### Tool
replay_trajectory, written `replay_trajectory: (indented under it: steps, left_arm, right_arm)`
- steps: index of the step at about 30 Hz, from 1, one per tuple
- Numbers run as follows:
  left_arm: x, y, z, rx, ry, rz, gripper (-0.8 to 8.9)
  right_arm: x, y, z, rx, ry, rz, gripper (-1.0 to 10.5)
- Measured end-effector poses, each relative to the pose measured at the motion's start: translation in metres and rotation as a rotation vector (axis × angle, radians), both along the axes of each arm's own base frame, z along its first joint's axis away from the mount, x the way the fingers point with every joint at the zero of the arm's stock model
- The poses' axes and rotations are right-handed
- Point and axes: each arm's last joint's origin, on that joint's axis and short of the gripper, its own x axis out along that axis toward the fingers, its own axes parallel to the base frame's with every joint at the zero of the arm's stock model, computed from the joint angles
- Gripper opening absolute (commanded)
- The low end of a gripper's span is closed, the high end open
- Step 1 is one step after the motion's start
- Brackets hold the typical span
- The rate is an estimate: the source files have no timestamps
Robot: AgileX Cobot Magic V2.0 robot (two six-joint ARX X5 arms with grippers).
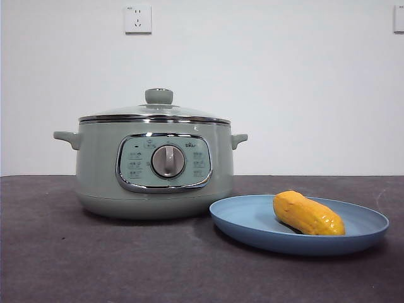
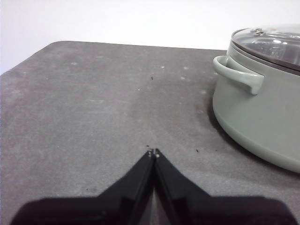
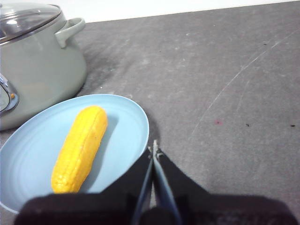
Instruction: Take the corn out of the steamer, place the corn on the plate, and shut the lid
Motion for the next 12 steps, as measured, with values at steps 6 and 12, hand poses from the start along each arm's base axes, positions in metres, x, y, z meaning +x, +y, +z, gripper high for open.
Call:
replay_trajectory:
  steps: [6,12]
  left_arm:
    - [0.0,0.0,0.0,0.0,0.0,0.0,-0.04]
    - [0.0,0.0,0.0,0.0,0.0,0.0,-0.04]
  right_arm:
    - [0.0003,0.0,-0.0005,0.0,0.006,0.0,0.0]
    - [0.0003,0.0,-0.0005,0.0,0.006,0.0,0.0]
